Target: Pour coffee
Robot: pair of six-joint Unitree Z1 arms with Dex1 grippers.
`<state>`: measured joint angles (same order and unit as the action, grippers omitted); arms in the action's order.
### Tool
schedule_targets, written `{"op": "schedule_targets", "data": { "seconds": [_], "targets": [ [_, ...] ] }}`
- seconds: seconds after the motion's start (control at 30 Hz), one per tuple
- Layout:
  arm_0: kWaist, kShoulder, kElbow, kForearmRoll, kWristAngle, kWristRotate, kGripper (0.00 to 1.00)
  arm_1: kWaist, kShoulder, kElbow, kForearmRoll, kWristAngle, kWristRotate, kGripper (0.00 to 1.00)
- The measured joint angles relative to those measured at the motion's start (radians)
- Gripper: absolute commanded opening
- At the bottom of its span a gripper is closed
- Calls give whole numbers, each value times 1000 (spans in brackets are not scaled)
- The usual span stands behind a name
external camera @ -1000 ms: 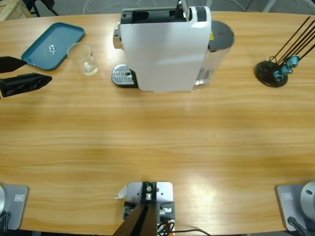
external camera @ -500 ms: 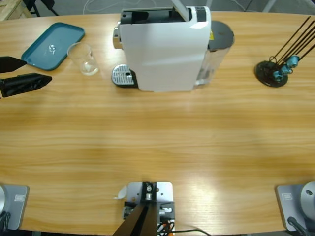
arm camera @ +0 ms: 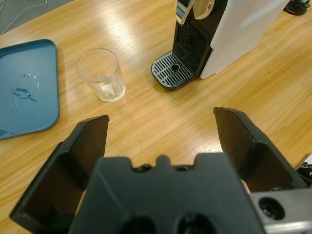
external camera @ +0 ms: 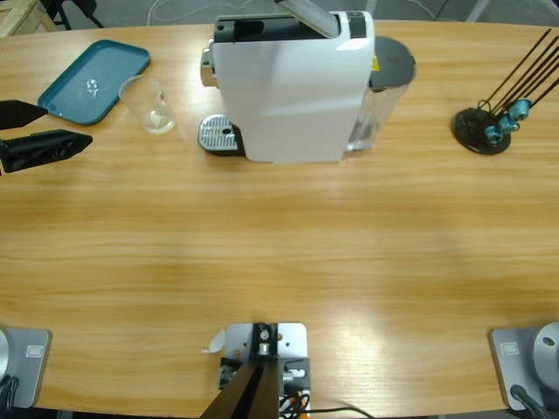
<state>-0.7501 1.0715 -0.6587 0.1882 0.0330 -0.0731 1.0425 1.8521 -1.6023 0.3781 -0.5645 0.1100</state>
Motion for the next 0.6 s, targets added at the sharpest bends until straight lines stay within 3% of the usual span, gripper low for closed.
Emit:
{"op": "schedule_targets", "data": {
  "seconds": [0.6],
  "targets": [
    [0,1,0,0,0,0,931,0,76,2,-78,51,31,0]
  ]
}}
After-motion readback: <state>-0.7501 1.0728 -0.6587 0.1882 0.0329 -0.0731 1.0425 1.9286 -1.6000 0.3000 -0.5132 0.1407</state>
